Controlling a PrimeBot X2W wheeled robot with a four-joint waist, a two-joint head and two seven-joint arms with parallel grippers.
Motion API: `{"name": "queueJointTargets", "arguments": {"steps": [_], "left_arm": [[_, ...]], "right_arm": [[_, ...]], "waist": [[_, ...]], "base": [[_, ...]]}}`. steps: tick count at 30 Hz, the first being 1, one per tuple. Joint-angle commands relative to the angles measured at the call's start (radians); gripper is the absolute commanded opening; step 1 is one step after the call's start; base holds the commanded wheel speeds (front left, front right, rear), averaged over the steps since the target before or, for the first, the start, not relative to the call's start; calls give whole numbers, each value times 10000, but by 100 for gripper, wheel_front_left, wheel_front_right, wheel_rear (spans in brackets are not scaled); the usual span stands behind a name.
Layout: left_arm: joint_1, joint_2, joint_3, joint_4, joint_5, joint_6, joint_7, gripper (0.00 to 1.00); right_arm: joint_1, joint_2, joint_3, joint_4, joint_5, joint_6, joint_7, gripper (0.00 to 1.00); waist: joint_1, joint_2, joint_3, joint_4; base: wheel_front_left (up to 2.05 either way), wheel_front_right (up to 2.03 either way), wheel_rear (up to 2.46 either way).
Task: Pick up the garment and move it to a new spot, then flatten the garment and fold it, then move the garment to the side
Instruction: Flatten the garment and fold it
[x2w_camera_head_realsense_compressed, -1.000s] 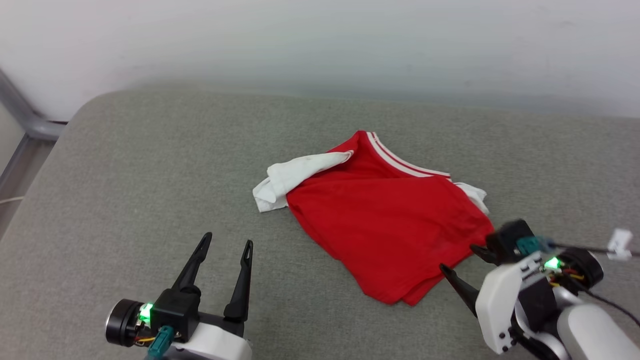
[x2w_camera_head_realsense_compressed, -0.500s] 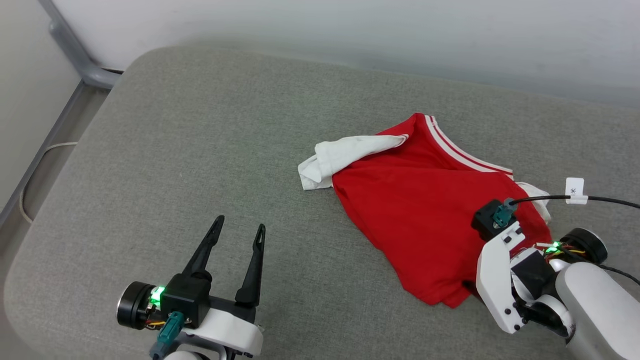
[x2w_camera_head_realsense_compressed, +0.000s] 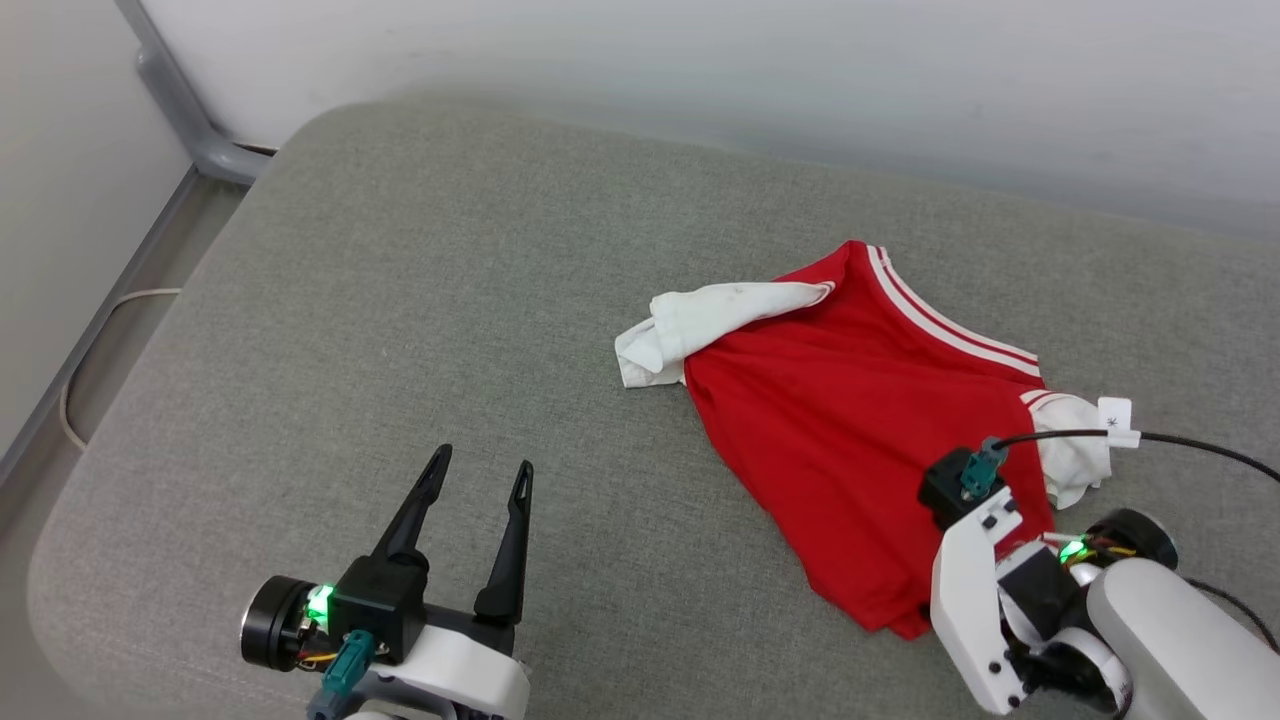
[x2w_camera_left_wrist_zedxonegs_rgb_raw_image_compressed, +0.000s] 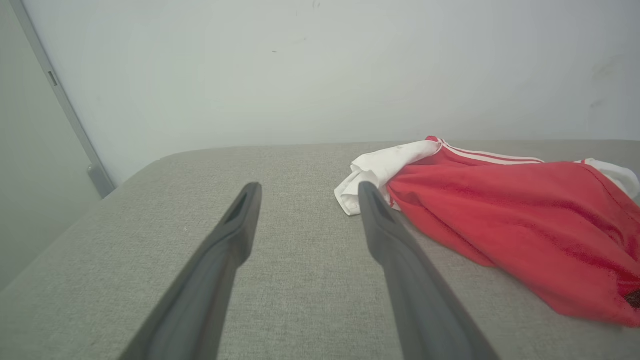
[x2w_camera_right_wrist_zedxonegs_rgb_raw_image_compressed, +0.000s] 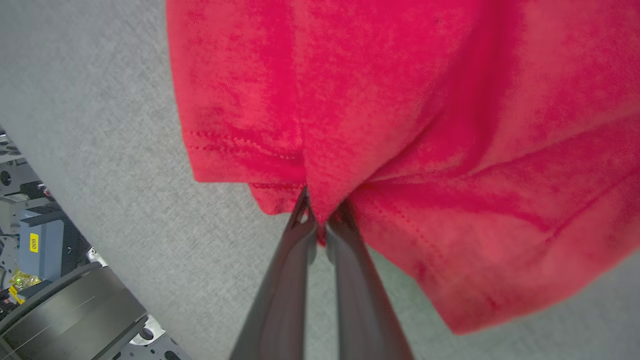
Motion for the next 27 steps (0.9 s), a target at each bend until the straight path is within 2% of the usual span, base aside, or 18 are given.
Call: {"name": "queueJointTargets", "arguments": {"steps": [1,7,13,14,15,20,23,27], "left_arm": [[137,-22,4,23,54,-29,-27,100],[333,-31,5,50,56,-45,-27,100],[418,-36,54,31,60,-54,-27,100],[431,-38,46,57,61,-67,-27,100],[436,-39,52,73,67,-73,-27,100],[496,-41,78,116,119,-100,-27,100],[427,-45,74,105,139,-117,-27,100],[265,-52,-23,59,125,-162,-27,100]], "right_arm": [[471,-97,156,-228,326,24,202,0],[1445,-275,339,-1627,1123,12,821,0],[2550,-189,238,-2224,1008,12,1013,0],[2588,-139,67,-2279,845,12,786,47],[2637,-59,-158,-2257,739,11,633,100],[2593,15,-1191,-2652,599,11,633,100],[2431,-9,-2320,-2999,974,10,1047,100],[1893,-393,-3542,-3063,467,12,1590,100]], "waist": [[-1,0,-251,-149],[-1,0,-653,-354],[-1,0,-723,-463],[-1,0,-717,-488],[-1,0,-716,-519],[-1,0,-779,-643],[-1,0,-731,-647],[-1,0,-530,-548]], "base": [[0,0,0],[0,0,0],[0,0,0],[0,0,0],[0,0,0],[0,0,0],[0,0,0],[0,0,0]]}}
